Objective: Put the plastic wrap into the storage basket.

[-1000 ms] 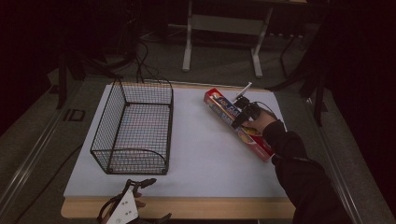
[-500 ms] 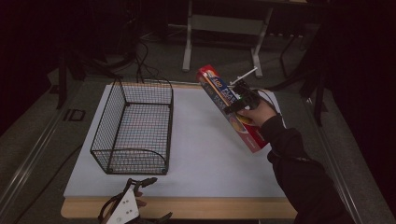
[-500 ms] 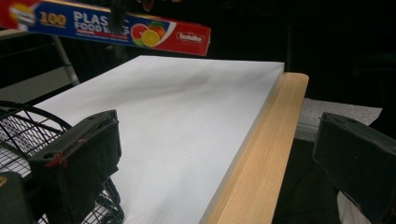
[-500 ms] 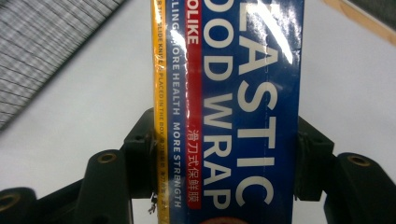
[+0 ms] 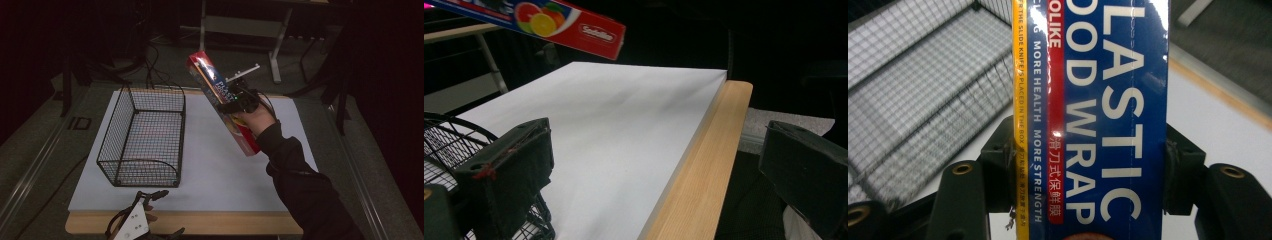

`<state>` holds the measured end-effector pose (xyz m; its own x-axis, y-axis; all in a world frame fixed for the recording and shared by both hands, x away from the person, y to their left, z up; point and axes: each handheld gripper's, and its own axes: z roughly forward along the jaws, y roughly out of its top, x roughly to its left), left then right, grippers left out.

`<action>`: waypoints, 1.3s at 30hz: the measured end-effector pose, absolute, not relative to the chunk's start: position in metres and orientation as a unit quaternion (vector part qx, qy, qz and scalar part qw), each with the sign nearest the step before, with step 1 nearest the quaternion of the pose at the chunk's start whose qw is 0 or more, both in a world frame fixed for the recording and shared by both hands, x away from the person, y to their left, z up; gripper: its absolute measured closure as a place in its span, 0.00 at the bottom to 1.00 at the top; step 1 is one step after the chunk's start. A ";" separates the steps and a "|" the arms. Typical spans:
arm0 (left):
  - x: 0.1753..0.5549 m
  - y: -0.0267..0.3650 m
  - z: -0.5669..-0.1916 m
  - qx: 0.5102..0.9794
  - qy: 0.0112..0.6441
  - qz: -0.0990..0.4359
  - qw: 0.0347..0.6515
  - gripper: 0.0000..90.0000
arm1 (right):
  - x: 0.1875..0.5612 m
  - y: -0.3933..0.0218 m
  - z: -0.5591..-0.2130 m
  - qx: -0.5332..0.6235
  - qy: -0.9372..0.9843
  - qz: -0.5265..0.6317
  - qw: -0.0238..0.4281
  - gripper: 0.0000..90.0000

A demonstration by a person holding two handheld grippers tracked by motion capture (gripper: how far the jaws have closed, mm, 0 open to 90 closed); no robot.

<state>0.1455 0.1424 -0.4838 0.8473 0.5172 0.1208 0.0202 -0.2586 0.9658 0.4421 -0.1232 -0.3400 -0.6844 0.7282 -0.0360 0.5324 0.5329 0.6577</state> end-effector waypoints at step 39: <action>0.143 0.146 -0.483 0.762 0.161 0.210 0.591 0.02 | 0.407 0.036 -0.320 0.315 0.827 0.441 0.147 0.44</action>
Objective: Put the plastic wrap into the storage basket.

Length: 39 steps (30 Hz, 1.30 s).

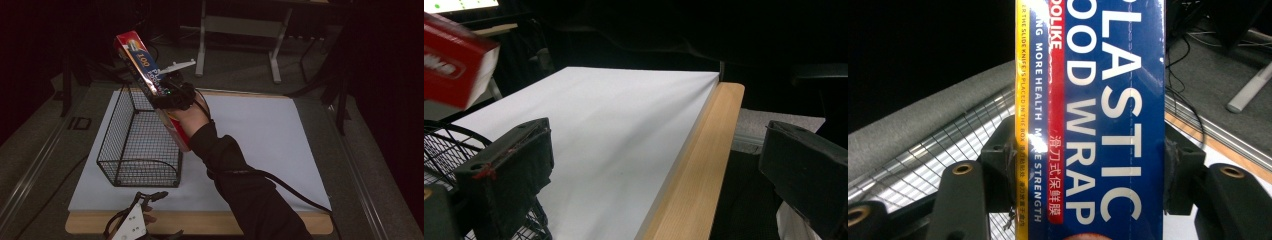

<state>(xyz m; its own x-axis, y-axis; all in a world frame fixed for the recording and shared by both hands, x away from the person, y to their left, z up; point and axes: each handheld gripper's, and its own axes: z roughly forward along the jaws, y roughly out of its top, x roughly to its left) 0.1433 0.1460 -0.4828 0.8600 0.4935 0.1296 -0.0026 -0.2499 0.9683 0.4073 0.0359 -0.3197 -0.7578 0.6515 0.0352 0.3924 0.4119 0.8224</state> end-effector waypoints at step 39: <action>0.142 0.146 -0.483 0.766 0.146 0.203 0.592 0.02 | 0.400 0.096 -0.412 0.354 0.828 0.421 0.111 0.44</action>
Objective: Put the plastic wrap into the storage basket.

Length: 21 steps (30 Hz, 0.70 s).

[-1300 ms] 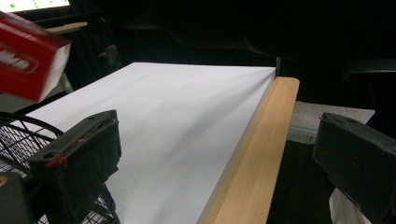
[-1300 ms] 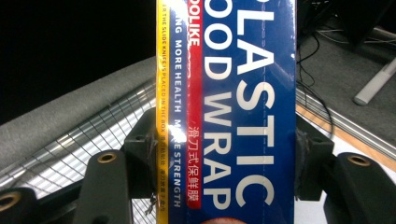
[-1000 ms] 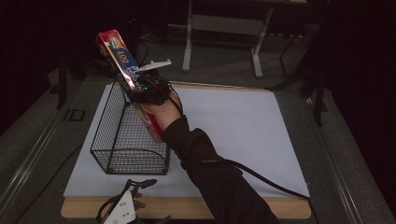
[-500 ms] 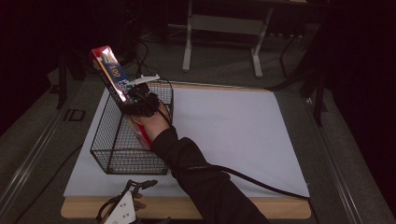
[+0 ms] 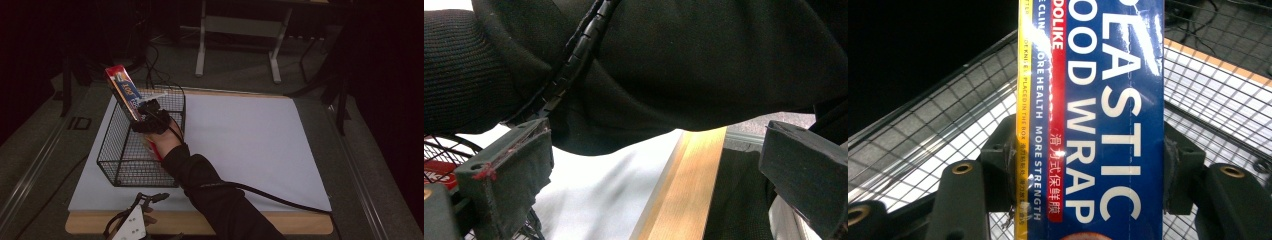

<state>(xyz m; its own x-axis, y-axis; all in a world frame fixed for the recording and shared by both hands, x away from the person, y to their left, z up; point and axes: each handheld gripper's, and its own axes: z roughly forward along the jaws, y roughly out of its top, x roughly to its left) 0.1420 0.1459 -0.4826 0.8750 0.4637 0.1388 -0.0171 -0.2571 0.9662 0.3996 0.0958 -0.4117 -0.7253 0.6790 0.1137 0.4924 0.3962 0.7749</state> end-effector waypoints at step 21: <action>0.142 0.145 -0.483 0.770 0.142 0.200 0.589 0.02 | 0.419 0.094 -0.443 0.378 0.859 0.331 0.101 0.40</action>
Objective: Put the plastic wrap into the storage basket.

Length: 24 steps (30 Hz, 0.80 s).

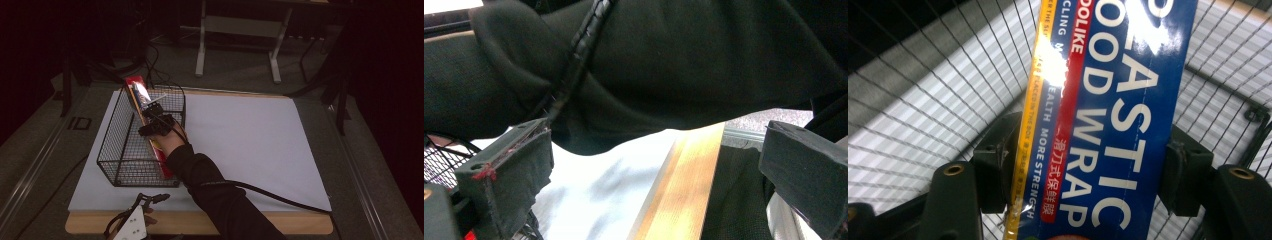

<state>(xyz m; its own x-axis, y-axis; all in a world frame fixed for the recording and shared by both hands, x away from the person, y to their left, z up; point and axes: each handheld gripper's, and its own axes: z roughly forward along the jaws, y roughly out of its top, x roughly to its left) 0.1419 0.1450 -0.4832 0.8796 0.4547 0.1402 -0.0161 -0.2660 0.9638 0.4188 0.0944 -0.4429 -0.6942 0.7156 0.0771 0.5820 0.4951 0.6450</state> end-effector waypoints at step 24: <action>0.143 0.144 -0.484 0.773 0.139 0.196 0.587 0.02 | 0.428 0.097 -0.453 0.368 0.878 0.299 0.071 0.35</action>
<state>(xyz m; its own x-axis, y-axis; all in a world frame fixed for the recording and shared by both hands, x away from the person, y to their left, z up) 0.1427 0.1436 -0.4838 0.8848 0.4445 0.1402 -0.0151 -0.2733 0.9618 0.4280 0.0973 -0.4535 -0.7193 0.6882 0.0943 0.6030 0.5512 0.5767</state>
